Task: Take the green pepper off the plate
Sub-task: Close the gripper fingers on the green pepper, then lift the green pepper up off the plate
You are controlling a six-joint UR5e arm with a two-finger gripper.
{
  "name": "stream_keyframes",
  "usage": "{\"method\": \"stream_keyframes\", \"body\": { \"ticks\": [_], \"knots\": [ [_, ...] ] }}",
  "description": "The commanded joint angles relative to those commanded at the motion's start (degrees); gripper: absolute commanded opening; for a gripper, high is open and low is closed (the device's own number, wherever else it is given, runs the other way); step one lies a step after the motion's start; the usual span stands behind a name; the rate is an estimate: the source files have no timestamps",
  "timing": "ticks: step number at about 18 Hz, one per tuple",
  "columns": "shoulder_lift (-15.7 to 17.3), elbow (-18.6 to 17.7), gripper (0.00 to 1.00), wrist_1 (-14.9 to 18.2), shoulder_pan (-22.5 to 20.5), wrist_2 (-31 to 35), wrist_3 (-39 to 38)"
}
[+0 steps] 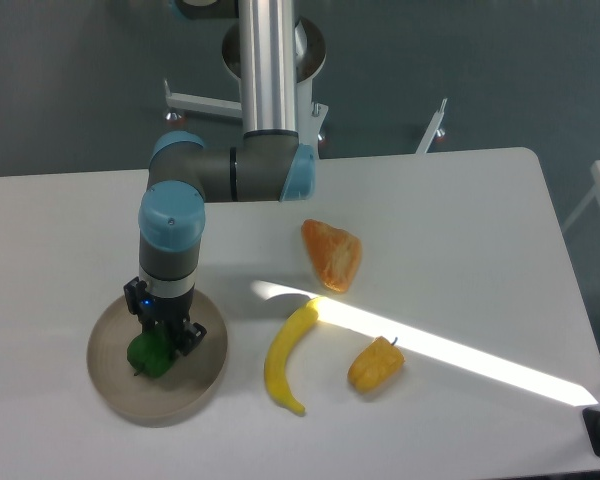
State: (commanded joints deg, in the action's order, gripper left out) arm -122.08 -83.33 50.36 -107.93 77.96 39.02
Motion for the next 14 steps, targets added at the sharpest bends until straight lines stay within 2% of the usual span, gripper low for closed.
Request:
{"method": "stream_keyframes", "body": {
  "ticks": [2,4,6,12,14],
  "knots": [
    [0.70,1.84,0.36,0.35,-0.26,0.26,1.22],
    [1.67,2.90,0.36,0.79,-2.89,0.61,4.99],
    [2.98,4.13,0.36,2.63,-5.35,0.62,9.03],
    [3.87,11.25,0.36,15.19,-13.00,0.62,21.69],
    [3.69,12.83,0.35,17.31,-14.93,0.70,25.56]
  ]
}}
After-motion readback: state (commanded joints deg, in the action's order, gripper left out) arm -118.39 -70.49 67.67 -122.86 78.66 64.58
